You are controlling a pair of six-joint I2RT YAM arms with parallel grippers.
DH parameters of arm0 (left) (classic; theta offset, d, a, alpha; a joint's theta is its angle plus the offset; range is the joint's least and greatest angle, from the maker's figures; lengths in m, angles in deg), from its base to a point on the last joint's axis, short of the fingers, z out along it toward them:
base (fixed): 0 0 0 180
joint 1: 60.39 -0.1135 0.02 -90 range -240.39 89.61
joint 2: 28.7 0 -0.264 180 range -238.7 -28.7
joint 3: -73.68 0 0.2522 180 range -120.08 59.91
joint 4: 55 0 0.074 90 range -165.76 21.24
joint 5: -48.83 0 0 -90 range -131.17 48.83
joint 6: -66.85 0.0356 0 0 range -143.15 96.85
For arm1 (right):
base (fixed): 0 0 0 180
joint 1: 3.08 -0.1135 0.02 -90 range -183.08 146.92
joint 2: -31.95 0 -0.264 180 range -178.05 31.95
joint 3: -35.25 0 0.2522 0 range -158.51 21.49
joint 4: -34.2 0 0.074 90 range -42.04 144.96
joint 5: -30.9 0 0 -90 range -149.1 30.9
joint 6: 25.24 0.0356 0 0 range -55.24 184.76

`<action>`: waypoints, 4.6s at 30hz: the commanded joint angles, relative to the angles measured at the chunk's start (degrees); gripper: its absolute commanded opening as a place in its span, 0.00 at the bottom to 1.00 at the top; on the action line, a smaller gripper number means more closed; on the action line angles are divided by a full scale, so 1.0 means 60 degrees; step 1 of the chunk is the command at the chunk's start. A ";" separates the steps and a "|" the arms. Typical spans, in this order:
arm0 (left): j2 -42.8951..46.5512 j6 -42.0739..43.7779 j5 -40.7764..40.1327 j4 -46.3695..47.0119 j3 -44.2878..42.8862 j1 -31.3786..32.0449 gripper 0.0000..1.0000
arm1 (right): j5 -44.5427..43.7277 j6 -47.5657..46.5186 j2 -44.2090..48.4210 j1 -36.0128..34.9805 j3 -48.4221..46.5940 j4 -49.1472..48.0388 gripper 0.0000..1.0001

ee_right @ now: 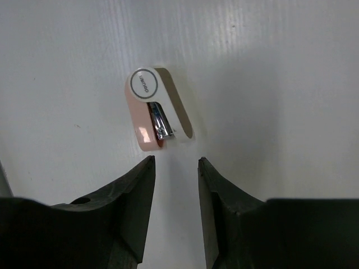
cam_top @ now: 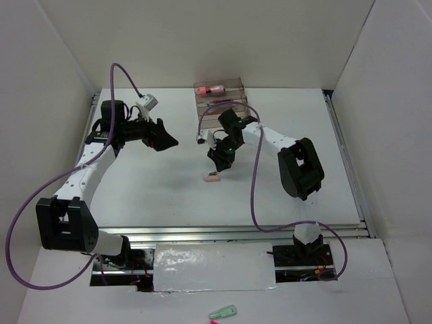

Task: Sort the stationery into containers
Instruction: Pick up the stapler from the center of the board, then place the stapler in the storage box.

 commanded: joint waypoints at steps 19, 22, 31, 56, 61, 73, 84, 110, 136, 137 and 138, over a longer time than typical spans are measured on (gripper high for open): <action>0.0462 0.0580 0.0151 0.0584 0.0323 0.0509 0.97 | -0.0545 -0.0806 -0.1320 -0.0742 -0.1229 -0.0236 0.41; 0.0506 0.0594 0.0107 0.0570 0.0353 0.0524 0.97 | -0.0516 -0.0967 -0.1438 -0.0743 -0.1302 -0.0119 0.29; 0.0886 0.0521 -0.0127 0.1112 0.0778 0.0216 0.93 | -0.0180 -0.0823 -0.0882 -0.0816 -0.0629 0.0159 0.01; 0.2338 1.2207 -0.0610 -0.1568 0.1686 0.3408 0.80 | 0.7185 0.1187 -0.1598 0.0663 -0.2429 0.4230 0.00; 0.1825 1.2679 -0.0772 -0.1993 0.1365 0.4053 0.80 | 0.7701 0.0938 -0.1833 0.0766 -0.2679 0.4890 0.00; 0.0477 1.3251 -0.0596 -0.3664 0.0177 0.4654 0.68 | 0.7790 -0.0366 -0.1921 0.0737 -0.2753 0.6048 0.00; 0.0096 1.3002 -0.0874 -0.3196 0.0075 0.4889 0.53 | 0.7848 -0.0455 -0.1790 0.0751 -0.2723 0.6136 0.00; -0.0124 1.1481 -0.0980 -0.2463 -0.0187 0.4538 0.08 | 0.8126 0.0451 -0.1716 0.2006 -0.3627 0.6136 0.47; -0.9276 0.4653 -0.0830 0.3600 -0.9915 0.2223 0.01 | 0.8199 -0.0835 0.0291 0.5951 -0.0717 0.6150 0.48; -0.9395 0.4551 -0.0874 0.3718 -0.9988 0.2208 0.01 | 0.8243 -0.0922 0.0320 0.5966 -0.0644 0.6150 0.48; -0.9614 0.4521 -0.0932 0.3734 -1.0119 0.2223 0.01 | 0.8345 -0.0996 0.0363 0.5981 -0.0513 0.6150 0.48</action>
